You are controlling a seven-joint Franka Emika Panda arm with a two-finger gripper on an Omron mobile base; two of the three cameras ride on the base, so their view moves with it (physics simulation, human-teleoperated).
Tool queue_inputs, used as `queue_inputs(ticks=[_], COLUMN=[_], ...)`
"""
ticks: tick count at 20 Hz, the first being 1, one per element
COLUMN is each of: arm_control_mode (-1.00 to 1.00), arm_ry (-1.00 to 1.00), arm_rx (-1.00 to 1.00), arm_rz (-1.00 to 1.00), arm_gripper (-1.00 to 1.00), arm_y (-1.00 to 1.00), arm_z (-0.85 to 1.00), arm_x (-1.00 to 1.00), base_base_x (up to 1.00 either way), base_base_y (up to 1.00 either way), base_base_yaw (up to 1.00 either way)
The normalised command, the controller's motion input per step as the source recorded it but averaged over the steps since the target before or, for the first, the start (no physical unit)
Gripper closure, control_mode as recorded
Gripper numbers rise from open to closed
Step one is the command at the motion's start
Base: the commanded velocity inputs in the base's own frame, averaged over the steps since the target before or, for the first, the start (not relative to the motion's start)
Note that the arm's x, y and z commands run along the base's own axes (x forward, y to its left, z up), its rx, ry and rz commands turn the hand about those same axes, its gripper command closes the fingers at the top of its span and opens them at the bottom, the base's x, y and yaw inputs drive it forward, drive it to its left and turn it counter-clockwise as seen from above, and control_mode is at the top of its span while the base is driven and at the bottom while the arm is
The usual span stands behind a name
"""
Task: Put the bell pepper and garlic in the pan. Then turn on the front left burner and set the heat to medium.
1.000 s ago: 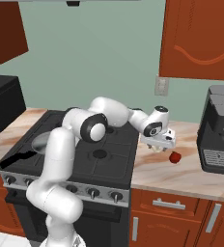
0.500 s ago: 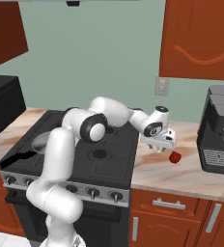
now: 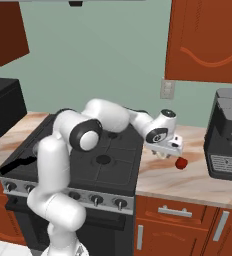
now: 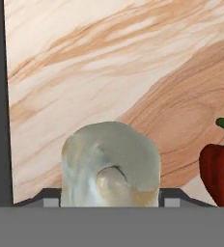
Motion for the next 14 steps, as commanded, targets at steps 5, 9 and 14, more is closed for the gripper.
queue_inputs(ticks=[5,9,14], arm_control_mode=[-1.0,-1.0,-1.0], arm_ry=[-0.09,-0.05,-0.01], arm_rx=[0.0,0.0,-0.03], arm_rz=[0.0,0.0,0.0], arm_gripper=[1.0,1.0,1.0], arm_y=[0.37,0.34,0.57], arm_z=[0.27,0.3,0.25], arm_x=[-0.45,-0.54,-0.3], base_base_x=[0.0,0.0,0.0], base_base_y=[0.0,0.0,0.0], base_base_yaw=[0.0,0.0,0.0])
